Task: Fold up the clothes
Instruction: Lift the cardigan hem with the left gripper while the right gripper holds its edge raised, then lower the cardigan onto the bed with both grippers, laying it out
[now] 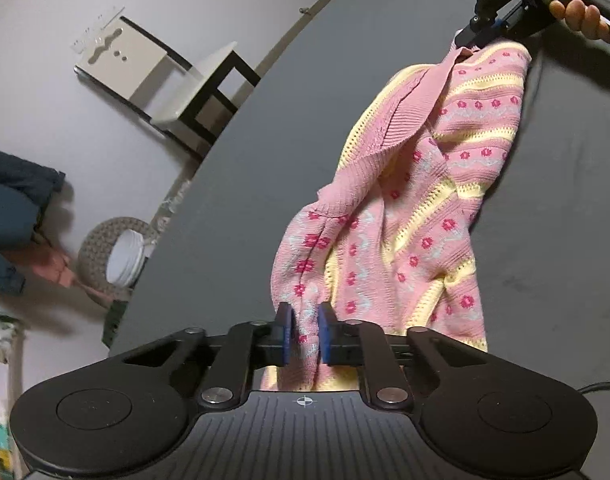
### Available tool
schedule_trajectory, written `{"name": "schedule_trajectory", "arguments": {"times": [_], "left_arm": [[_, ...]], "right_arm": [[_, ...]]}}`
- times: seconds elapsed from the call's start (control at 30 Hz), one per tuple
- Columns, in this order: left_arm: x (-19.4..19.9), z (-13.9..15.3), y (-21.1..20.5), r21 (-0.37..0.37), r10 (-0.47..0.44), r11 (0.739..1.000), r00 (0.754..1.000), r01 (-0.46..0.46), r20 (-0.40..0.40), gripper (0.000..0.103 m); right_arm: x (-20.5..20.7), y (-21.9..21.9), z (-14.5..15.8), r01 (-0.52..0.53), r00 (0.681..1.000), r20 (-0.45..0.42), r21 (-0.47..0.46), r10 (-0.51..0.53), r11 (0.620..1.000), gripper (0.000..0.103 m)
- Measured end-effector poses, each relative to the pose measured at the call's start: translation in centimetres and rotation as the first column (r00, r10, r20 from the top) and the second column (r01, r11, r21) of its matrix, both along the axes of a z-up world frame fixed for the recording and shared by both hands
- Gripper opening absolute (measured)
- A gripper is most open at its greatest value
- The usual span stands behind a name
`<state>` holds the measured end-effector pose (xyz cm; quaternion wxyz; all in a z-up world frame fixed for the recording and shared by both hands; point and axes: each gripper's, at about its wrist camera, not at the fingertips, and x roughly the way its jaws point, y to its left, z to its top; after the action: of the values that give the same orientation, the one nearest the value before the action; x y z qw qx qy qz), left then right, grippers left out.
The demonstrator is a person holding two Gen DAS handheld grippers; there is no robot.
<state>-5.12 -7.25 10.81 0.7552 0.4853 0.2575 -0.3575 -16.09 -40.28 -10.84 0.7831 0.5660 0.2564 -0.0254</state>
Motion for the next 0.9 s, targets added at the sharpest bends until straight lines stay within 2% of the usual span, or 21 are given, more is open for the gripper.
{"name": "schedule_trajectory", "arguments": {"times": [0.13, 0.23, 0.37, 0.43, 0.57, 0.73, 0.87, 0.9], "left_arm": [[-0.2, -0.3, 0.3, -0.027, 0.022, 0.999, 1.0, -0.022, 0.009, 0.01], [-1.3, 0.4, 1.1, -0.06, 0.008, 0.998, 0.999, -0.005, 0.053, 0.009], [-4.0, 3.8, 3.0, -0.167, -0.033, 0.985, 0.994, 0.05, 0.099, 0.009], [-5.8, 5.8, 4.0, -0.189, -0.068, 0.978, 0.991, 0.089, 0.114, 0.009], [-9.3, 9.1, 5.7, -0.19, -0.146, 0.968, 0.982, 0.166, 0.115, 0.009], [-14.2, 10.3, 8.9, -0.129, -0.226, 0.962, 0.968, 0.239, 0.11, 0.009], [-15.3, 11.0, 12.1, -0.09, -0.168, 0.979, 0.976, 0.181, 0.137, 0.009], [-14.9, 11.1, 12.7, -0.104, -0.138, 0.983, 0.981, 0.153, 0.138, 0.009]], "right_arm": [[0.0, 0.0, 0.0, -0.002, 1.0, 0.0, -0.001, 0.002, 1.0, 0.01], [0.0, -0.1, 0.0, -0.004, 1.0, 0.002, -0.002, 0.004, 1.0, 0.01], [-0.3, 0.0, 0.4, -0.02, 1.0, 0.009, -0.013, 0.02, 1.0, 0.013], [-0.6, 0.2, 1.0, -0.043, 0.999, 0.024, -0.028, 0.044, 0.999, 0.013], [-1.9, 1.3, 2.6, -0.137, 0.988, 0.067, -0.069, 0.142, 0.988, 0.013], [-5.2, 3.7, 5.0, -0.285, 0.947, 0.122, -0.113, 0.297, 0.952, 0.013], [-9.0, 5.5, 5.4, -0.368, 0.911, 0.186, -0.037, 0.368, 0.929, 0.013], [-9.7, 6.2, 6.0, -0.385, 0.903, 0.185, -0.058, 0.388, 0.921, 0.013]]}}
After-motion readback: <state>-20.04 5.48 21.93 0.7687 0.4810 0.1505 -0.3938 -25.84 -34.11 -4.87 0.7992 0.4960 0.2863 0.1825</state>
